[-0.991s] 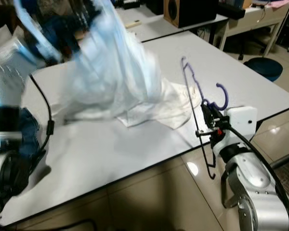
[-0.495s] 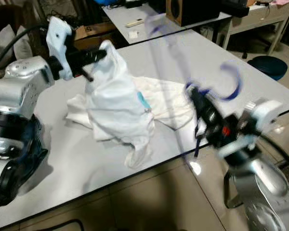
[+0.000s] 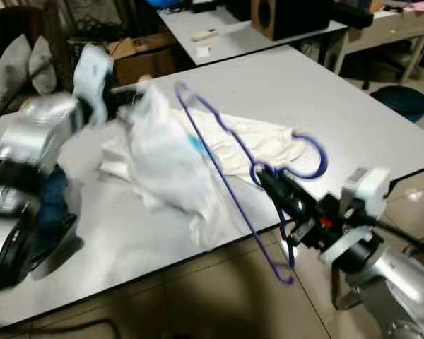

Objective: Hang hanger

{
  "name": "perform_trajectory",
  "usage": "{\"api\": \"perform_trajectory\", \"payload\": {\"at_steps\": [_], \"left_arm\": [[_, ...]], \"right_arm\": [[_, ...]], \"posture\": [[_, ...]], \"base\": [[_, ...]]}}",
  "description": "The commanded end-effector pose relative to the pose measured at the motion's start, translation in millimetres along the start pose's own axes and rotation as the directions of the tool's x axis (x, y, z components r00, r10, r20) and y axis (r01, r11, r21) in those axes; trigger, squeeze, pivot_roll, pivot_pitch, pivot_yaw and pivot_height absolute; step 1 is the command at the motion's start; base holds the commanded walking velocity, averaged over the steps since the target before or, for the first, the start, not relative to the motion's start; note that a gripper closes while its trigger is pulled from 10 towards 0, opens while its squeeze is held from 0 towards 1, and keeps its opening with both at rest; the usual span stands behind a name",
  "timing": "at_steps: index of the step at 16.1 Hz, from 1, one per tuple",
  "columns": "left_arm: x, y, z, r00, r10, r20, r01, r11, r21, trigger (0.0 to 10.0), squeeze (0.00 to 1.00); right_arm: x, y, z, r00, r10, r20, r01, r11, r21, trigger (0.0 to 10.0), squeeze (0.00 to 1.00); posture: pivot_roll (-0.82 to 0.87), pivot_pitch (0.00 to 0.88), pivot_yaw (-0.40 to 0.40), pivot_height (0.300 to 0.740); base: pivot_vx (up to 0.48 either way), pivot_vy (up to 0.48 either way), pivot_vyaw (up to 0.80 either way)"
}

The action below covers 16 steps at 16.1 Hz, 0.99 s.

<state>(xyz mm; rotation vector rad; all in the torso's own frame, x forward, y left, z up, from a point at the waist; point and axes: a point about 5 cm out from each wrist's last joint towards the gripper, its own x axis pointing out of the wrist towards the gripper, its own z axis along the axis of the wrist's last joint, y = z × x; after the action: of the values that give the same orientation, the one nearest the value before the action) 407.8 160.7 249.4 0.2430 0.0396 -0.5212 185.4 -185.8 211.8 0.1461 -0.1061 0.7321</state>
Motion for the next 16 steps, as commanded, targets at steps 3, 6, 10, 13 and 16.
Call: {"api": "perform_trajectory", "payload": {"at_steps": [3, 6, 10, 13, 16], "left_arm": [[8.1, -1.0, 102.7, 0.901, 0.049, 0.432, 0.013, 0.99, -0.14, 0.0, 0.0], [2.8, 10.1, 121.6, 0.849, 0.156, 0.506, -0.05, 0.975, -0.217, 0.0, 0.0], [10.2, 7.9, 20.0, 0.983, 0.148, 0.111, -0.136, 0.985, -0.106, 0.0, 0.0], [2.8, -15.2, -27.5, 0.994, -0.102, -0.037, 0.1, 0.994, -0.04, 0.0, 0.0], [-3.7, -20.1, -26.8, 0.986, -0.164, -0.027, 0.164, 0.986, 0.01, 0.0, 0.0]], "right_arm": [[1.4, 0.0, 7.3, 0.999, 0.034, -0.002, -0.034, 0.999, -0.039, 10.0, 0.0], [4.1, -0.4, 12.6, 0.999, 0.036, 0.017, -0.035, 0.998, -0.049, 10.0, 0.0], [5.1, 6.5, -0.2, 0.995, 0.074, -0.071, -0.077, 0.996, -0.034, 10.0, 0.0], [4.0, 8.3, -17.4, 0.978, 0.061, -0.199, -0.068, 0.997, -0.024, 10.0, 0.0], [-3.4, 4.0, -26.8, 0.962, -0.002, -0.274, -0.008, 0.999, -0.038, 10.0, 0.0]], "posture": [[-0.1, 0.0, 0.144, 0.74], [-0.09, 0.0, 0.145, 0.74], [-0.08, 0.0, 0.135, 0.74], [-0.07, 0.0, 0.12, 0.74], [-0.07, 0.0, 0.125, 0.74]], "base": [[0.0, 0.0, 0.0], [0.0, 0.0, 0.0], [0.0, 0.0, 0.0], [0.0, 0.0, 0.0], [0.0, 0.0, 0.0]]}}
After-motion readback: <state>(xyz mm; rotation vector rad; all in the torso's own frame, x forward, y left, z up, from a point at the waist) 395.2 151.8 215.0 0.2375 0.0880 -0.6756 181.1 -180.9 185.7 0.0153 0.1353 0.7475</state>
